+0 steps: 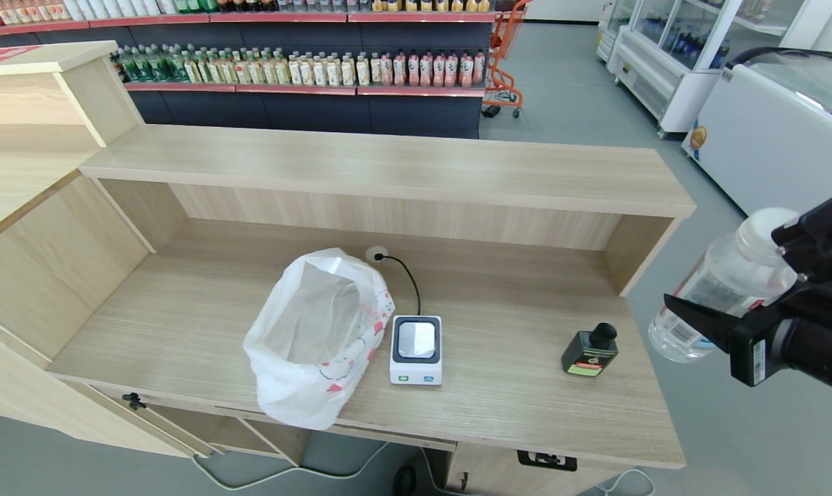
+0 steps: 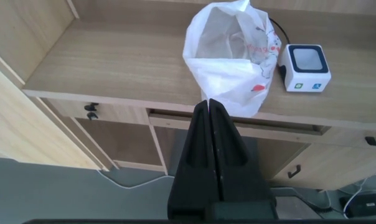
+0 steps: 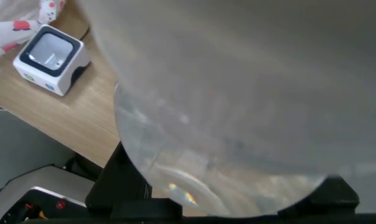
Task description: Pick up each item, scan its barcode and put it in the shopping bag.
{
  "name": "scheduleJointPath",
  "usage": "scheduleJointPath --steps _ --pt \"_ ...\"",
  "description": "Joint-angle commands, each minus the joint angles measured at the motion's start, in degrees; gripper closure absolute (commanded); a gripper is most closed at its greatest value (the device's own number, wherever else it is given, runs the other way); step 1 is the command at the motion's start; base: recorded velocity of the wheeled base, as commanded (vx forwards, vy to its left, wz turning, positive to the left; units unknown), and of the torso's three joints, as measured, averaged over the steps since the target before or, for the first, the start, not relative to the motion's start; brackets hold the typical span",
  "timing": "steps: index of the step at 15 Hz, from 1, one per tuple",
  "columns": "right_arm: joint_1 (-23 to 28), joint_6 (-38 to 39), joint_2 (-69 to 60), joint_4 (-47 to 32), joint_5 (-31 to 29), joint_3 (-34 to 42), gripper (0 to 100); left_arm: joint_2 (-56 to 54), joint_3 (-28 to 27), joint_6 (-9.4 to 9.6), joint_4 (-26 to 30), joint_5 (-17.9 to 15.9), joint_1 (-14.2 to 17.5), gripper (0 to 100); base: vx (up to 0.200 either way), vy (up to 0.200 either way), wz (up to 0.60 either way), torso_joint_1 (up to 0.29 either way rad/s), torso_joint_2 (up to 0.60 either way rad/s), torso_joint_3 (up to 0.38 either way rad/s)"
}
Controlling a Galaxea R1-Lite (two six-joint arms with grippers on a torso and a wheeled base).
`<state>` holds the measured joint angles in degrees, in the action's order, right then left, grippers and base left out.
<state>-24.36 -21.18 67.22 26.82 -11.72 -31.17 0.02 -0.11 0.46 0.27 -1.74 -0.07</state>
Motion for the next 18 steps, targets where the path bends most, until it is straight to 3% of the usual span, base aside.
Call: scheduleJointPath --steps 1,6,12,18 --pt "0.1 0.0 0.2 0.0 -0.1 -0.2 100 0.0 0.0 -0.02 0.0 0.0 0.1 100 0.000 0.200 0.00 0.002 0.01 0.002" --pt "0.3 0.0 3.4 0.2 -0.2 -2.2 100 0.0 0.0 0.06 0.0 -0.1 0.1 100 0.000 0.200 0.00 0.003 0.00 0.004" --pt "8.7 -1.6 14.0 0.3 3.7 -10.0 100 0.0 -0.1 0.15 0.0 -0.1 0.1 100 0.000 0.200 0.00 0.001 0.00 0.003" --pt "10.7 -6.0 25.9 12.2 7.7 -9.5 100 0.1 -0.1 -0.02 0.0 0.0 0.1 100 0.000 0.000 0.00 0.000 0.00 0.000"
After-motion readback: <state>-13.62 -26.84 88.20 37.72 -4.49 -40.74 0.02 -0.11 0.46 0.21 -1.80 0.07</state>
